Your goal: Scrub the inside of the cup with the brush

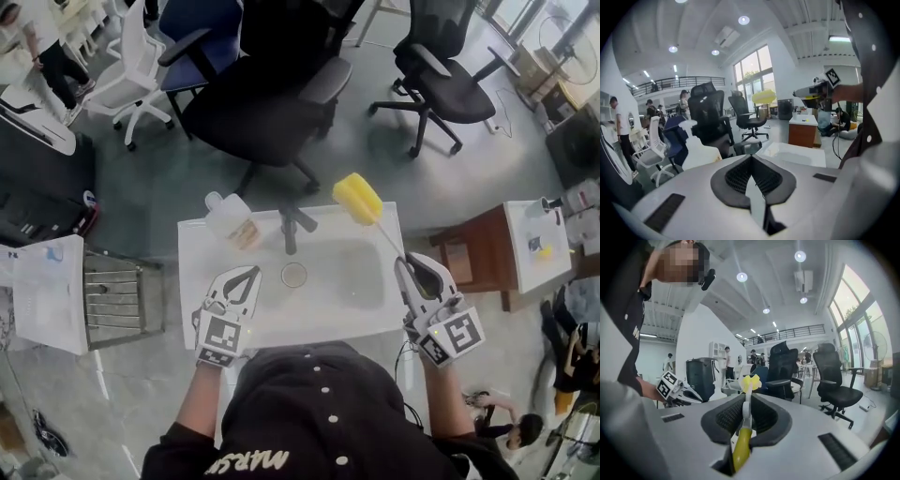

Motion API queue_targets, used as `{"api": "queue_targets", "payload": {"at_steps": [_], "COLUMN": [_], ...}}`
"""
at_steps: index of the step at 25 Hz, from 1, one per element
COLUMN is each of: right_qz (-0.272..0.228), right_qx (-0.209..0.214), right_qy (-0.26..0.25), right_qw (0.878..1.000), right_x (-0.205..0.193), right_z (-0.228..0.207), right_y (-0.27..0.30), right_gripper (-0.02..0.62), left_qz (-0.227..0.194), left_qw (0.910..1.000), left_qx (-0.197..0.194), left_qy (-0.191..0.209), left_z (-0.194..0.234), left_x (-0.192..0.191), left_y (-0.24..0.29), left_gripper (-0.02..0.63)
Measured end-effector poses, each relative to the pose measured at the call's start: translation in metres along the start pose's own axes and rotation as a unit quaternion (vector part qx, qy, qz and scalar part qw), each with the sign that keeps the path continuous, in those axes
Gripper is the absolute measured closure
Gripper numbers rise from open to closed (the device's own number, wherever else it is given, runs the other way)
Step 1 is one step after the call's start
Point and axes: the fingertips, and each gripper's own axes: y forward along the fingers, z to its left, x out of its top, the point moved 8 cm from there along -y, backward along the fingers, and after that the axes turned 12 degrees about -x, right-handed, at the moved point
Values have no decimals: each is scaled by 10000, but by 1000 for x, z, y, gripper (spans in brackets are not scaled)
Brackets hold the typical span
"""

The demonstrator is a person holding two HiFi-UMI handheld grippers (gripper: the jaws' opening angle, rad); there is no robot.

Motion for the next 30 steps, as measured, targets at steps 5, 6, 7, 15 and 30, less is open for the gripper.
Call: {"api": "queue_targets", "payload": {"at_steps": [5, 6, 7, 15, 30], "right_qz": [-717, -797, -863, -1437, -1558], "right_qx": [-251, -295, -345, -698, -1005], "right_qy": [66, 74, 82, 1, -103], "right_qw": [9971, 9964, 9956, 9872, 9826], "right_x": [18, 20, 22, 38, 39], "right_z": [-4, -5, -5, -5, -9], "right_y": [3, 4, 6, 12, 6], "right_gripper": [545, 545, 545, 545, 545], "left_qz": [-576, -687, -799, -1807, -2005], "left_qw": [9970, 9957, 9939, 9657, 9536], "left_qx": [498, 597, 715, 1858, 2246], "left_qy": [-108, -181, -244, -169, -63], "left_z": [7, 8, 9, 1, -6], "left_x": [28, 32, 36, 72, 74], "left_y": [-35, -42, -50, -104, -111], "left_gripper": [580, 580, 580, 580, 581]}}
